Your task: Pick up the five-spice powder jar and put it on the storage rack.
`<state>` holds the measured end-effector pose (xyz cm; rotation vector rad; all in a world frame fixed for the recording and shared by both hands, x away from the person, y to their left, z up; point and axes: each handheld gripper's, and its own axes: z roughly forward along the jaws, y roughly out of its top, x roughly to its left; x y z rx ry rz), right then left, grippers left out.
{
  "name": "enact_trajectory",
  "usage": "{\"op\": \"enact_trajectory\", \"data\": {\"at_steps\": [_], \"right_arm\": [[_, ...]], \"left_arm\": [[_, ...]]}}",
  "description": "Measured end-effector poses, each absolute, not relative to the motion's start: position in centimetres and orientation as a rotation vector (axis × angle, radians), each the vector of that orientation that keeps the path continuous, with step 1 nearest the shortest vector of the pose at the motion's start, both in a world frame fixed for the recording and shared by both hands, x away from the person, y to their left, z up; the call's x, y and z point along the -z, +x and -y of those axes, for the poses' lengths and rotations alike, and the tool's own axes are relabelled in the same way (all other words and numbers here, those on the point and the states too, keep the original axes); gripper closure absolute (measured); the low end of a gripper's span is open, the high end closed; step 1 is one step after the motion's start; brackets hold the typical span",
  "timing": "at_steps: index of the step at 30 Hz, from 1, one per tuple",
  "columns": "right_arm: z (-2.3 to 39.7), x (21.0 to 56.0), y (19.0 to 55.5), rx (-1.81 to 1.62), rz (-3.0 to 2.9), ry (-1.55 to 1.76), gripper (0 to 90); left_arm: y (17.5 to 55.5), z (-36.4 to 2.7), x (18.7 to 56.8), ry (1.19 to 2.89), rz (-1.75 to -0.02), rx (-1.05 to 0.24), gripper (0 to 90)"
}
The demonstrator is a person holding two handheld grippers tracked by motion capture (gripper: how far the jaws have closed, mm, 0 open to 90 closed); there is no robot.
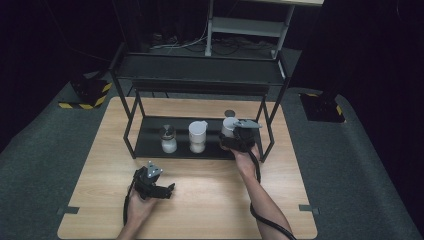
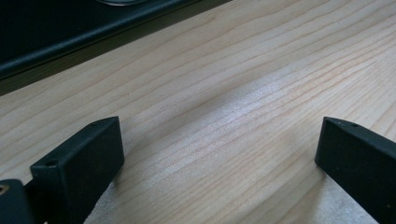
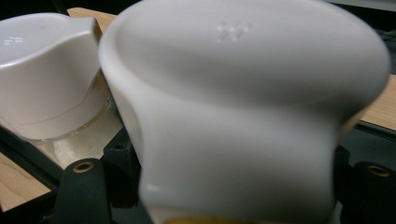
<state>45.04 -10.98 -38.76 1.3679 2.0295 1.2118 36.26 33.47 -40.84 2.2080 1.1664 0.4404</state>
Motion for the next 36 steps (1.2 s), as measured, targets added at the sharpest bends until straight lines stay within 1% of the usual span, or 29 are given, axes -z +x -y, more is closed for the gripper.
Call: {"op": "enact_trajectory", "data": {"at_steps": [13,36], "right_arm": [[10.0,39.0,45.6,-1.186,-2.057,1.356,30.2],[9.8,39.7,45.9,-1.149,-2.076,1.366,30.2]], "left_arm": [[36.3,-33.5,40.8,2.208,-1.166,-0.44,1.2],[36.3,-33.5,40.8,2.208,-1.166,-0.44,1.2]]}}
